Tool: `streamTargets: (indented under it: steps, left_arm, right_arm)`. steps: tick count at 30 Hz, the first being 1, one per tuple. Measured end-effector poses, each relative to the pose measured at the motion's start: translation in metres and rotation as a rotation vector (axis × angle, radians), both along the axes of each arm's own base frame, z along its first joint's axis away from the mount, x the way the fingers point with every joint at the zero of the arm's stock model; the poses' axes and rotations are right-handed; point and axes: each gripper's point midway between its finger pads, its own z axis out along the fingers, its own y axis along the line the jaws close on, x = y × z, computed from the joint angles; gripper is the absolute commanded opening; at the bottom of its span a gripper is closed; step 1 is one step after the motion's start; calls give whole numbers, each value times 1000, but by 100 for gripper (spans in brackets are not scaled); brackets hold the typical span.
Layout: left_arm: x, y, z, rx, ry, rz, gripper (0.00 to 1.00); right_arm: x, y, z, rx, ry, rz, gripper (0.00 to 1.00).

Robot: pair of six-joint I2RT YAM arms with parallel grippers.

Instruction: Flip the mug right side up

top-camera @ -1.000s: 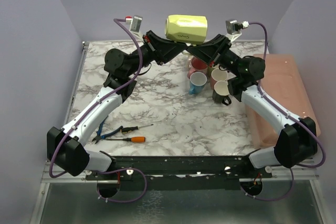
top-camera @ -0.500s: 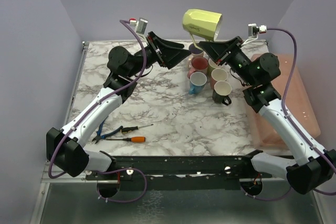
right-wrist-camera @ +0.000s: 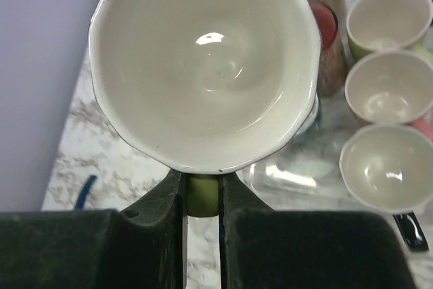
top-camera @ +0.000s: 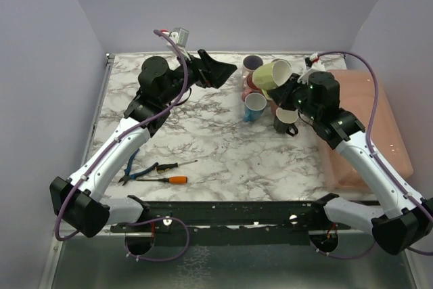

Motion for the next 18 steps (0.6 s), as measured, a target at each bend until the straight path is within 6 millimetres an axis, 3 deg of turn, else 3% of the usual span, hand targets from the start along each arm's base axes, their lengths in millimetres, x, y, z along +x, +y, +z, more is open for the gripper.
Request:
streamTargets:
  steps: [4, 12, 18]
  left_arm:
    - [12, 8, -18, 39, 64, 81, 98]
    - [23, 22, -47, 101, 163, 186, 98]
    - [27, 32, -67, 150, 229, 244, 98]
  right_arm:
    - [-19, 4, -40, -100, 124, 5, 1]
    - [-45, 13, -83, -214, 256, -4, 1]
    - [-62, 2, -121, -270, 367, -39, 1]
